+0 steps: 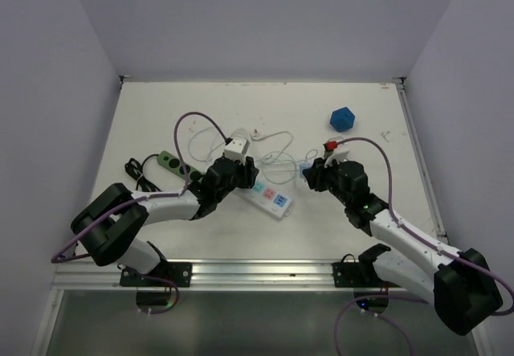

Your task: Pull the plug off the socket

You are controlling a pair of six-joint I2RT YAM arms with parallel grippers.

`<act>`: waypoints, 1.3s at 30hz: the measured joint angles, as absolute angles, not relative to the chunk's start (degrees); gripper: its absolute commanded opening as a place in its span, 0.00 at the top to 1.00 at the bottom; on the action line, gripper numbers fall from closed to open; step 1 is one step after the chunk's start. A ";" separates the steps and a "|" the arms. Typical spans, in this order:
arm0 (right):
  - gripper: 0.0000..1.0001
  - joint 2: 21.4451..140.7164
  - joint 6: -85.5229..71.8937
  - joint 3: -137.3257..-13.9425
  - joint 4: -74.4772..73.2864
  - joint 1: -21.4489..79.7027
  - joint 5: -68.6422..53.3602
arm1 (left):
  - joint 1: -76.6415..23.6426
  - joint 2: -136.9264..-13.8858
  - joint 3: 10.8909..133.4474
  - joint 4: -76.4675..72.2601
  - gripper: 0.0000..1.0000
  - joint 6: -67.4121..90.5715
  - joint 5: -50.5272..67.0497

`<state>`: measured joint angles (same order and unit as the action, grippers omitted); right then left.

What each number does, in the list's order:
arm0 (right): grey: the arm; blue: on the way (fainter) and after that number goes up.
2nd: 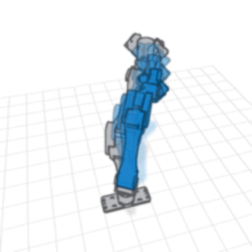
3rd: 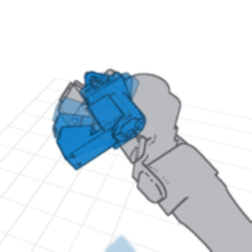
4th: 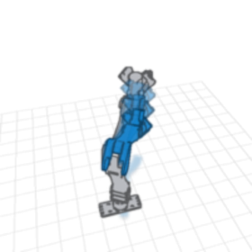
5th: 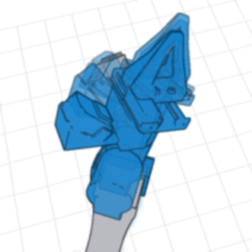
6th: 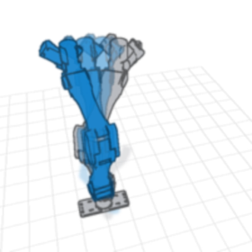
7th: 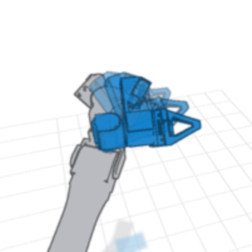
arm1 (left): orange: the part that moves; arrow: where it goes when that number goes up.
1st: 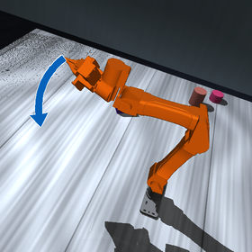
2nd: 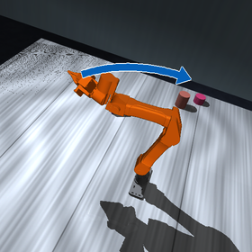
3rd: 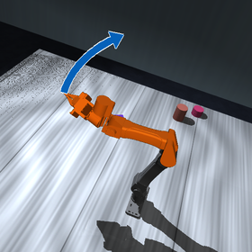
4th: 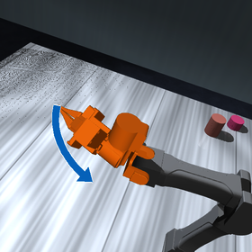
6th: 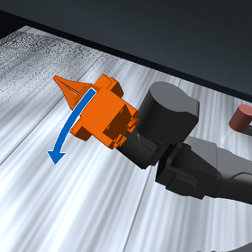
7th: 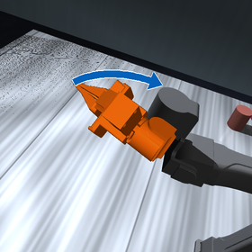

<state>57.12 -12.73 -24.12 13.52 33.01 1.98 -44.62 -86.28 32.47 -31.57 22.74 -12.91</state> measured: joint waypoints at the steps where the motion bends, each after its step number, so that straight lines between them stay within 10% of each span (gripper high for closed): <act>1: 0.87 56.12 -14.15 -23.33 13.47 30.59 1.85 | -44.45 -85.58 32.47 -30.39 0.46 22.76 -13.30; 16: 0.79 72.53 -31.59 -22.09 17.91 10.63 -7.73 | -44.25 -81.08 32.47 -23.22 0.35 22.68 -13.65; 29: 0.29 71.55 -32.47 -24.53 16.64 7.86 -10.28 | -44.27 -76.93 32.23 -17.78 0.16 19.40 -13.82; 39: 0.37 56.86 -28.14 -28.60 10.07 8.34 -12.78 | -42.22 -72.07 32.60 -11.18 0.12 15.99 -14.76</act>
